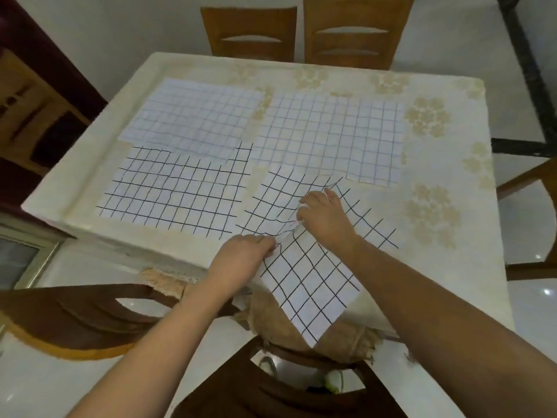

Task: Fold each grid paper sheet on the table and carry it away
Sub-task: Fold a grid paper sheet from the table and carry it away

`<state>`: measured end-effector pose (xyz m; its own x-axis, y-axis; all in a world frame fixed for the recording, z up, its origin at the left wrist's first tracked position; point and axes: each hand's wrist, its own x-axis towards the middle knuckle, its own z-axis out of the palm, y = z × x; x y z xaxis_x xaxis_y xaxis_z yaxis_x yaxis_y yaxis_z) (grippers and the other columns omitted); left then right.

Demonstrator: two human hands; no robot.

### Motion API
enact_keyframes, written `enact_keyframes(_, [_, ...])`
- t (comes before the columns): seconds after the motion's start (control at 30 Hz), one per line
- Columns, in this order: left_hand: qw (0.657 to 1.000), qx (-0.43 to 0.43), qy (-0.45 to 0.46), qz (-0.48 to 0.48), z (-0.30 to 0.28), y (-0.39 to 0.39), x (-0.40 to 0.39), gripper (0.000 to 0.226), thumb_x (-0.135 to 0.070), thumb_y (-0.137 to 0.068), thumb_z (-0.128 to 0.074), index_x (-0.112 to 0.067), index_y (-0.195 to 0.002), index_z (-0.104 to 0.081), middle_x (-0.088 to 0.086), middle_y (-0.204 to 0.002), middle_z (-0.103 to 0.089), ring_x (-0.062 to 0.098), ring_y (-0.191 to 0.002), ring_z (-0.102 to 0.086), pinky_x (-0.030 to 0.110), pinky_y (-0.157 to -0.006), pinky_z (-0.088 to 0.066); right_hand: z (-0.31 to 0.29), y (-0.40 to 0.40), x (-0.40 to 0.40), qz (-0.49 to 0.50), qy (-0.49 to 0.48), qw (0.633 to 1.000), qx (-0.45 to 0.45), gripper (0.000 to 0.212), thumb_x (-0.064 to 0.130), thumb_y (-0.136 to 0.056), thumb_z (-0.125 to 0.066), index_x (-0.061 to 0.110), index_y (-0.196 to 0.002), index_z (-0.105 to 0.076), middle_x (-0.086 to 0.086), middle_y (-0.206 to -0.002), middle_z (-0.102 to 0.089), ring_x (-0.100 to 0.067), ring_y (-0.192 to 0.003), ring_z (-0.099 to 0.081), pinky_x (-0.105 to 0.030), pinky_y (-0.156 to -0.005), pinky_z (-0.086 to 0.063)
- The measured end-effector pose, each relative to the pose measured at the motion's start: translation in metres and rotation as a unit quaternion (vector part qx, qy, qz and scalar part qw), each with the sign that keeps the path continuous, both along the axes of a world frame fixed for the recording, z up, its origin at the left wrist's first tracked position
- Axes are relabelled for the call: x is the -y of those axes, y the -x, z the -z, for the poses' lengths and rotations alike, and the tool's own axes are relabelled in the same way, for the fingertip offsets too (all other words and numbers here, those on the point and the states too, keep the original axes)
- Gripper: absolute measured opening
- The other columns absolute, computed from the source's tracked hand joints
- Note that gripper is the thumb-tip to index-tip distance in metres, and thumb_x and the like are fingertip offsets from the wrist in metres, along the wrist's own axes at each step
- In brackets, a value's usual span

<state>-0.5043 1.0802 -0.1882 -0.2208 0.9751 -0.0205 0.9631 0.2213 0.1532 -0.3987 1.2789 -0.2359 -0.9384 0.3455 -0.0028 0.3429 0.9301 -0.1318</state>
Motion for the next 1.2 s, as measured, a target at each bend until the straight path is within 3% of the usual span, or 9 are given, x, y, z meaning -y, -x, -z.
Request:
enact_keyframes(0.17, [1.000,-0.001,-0.016,0.008,-0.017,0.018,0.010,0.013,-0.010,-0.082,-0.067,-0.018,-0.087,-0.057,-0.008,-0.071,-0.054,0.014,-0.063,-0.045,0.024,-0.059,-0.027,-0.003,0.006,-0.020,0.000,-0.016,0.999,0.028,0.015,0.024,-0.094,-0.054,0.026,-0.102,-0.067,0.006,-0.124,-0.060,-0.021,-0.134,-0.036,-0.045,-0.115,-0.001])
enact_keyframes(0.27, [1.000,-0.004,-0.012,0.014,-0.025,0.030,0.015,0.007,-0.016,-0.089,-0.065,-0.018,-0.094,-0.062,-0.002,-0.079,-0.067,0.020,-0.069,-0.059,0.025,-0.058,-0.035,-0.008,0.003,-0.024,-0.003,-0.030,0.999,0.045,0.013,0.029,-0.094,-0.054,0.026,-0.097,-0.067,0.006,-0.114,-0.065,-0.019,-0.128,-0.041,-0.043,-0.114,-0.002])
enact_keyframes(0.37, [1.000,-0.011,-0.013,0.008,-0.032,0.044,0.021,0.022,-0.018,-0.090,-0.064,-0.014,-0.112,-0.067,0.004,-0.095,-0.073,0.028,-0.082,-0.068,0.033,-0.068,-0.049,-0.015,-0.008,-0.028,0.009,-0.033,0.999,0.027,0.013,0.031,-0.094,-0.054,0.025,-0.094,-0.065,0.004,-0.101,-0.068,-0.017,-0.120,-0.048,-0.040,-0.113,-0.006])
enact_keyframes(0.5, [0.997,-0.071,-0.001,0.017,-0.041,0.062,0.023,0.014,-0.018,-0.090,-0.062,-0.014,-0.099,-0.072,0.004,-0.086,-0.070,0.028,-0.078,-0.067,0.034,-0.066,-0.048,-0.024,-0.030,-0.031,0.028,-0.048,0.998,0.006,0.011,0.022,-0.095,-0.054,0.024,-0.087,-0.061,0.005,-0.074,-0.061,-0.020,-0.093,-0.057,-0.039,-0.111,-0.013])
enact_keyframes(0.7, [0.994,-0.067,-0.074,-0.036,-0.059,0.074,0.008,0.006,-0.011,-0.087,-0.064,-0.007,-0.088,-0.069,0.008,-0.081,-0.067,0.032,-0.075,-0.064,0.042,-0.065,-0.049,-0.046,-0.074,-0.036,0.072,-0.102,0.992,-0.011,0.022,0.022,-0.097,-0.050,0.019,-0.098,-0.072,-0.003,-0.093,-0.067,-0.027,-0.094,-0.059,-0.040,-0.099,-0.031])
enact_keyframes(0.83, [0.992,-0.044,-0.104,-0.057,-0.078,0.085,-0.016,0.012,-0.011,-0.093,-0.056,-0.005,-0.095,-0.067,0.012,-0.089,-0.066,0.035,-0.083,-0.061,0.043,-0.070,-0.048,-0.078,-0.093,-0.042,0.118,-0.104,0.987,-0.012,0.018,0.018,-0.095,-0.052,0.017,-0.097,-0.069,-0.004,-0.083,-0.068,-0.030,-0.083,-0.060,-0.036,-0.081,-0.036])
enact_keyframes(0.93, [0.986,-0.024,-0.146,-0.070,-0.097,0.094,-0.039,0.013,-0.013,-0.094,-0.053,-0.011,-0.099,-0.065,0.009,-0.096,-0.066,0.034,-0.089,-0.059,0.041,-0.069,-0.045,-0.104,-0.104,-0.045,0.157,-0.118,0.979,-0.052,0.018,0.003,-0.077,-0.063,0.017,-0.088,-0.069,-0.004,-0.071,-0.066,-0.030,-0.071,-0.058,-0.031,-0.072,-0.030])
enact_keyframes(1.07, [0.968,-0.045,-0.234,-0.084,-0.120,0.101,-0.057,0.010,-0.022,-0.096,-0.051,-0.023,-0.097,-0.060,0.001,-0.099,-0.066,0.031,-0.088,-0.060,0.037,-0.065,-0.043,-0.128,-0.117,-0.052,0.152,-0.154,0.966,-0.145,0.039,-0.011,-0.063,-0.070,0.009,-0.096,-0.073,-0.011,-0.079,-0.072,-0.034,-0.070,-0.063,-0.034,-0.068,-0.044])
enact_keyframes(1.2, [0.954,-0.045,-0.295,-0.038,-0.118,0.104,-0.054,0.007,-0.025,-0.097,-0.054,-0.021,-0.098,-0.060,-0.001,-0.100,-0.064,0.026,-0.089,-0.059,0.034,-0.061,-0.042,-0.133,-0.131,-0.052,0.174,-0.169,0.954,-0.176,0.036,-0.009,-0.079,-0.060,0.009,-0.107,-0.072,-0.009,-0.088,-0.073,-0.033,-0.079,-0.061,-0.038,-0.074,-0.043])
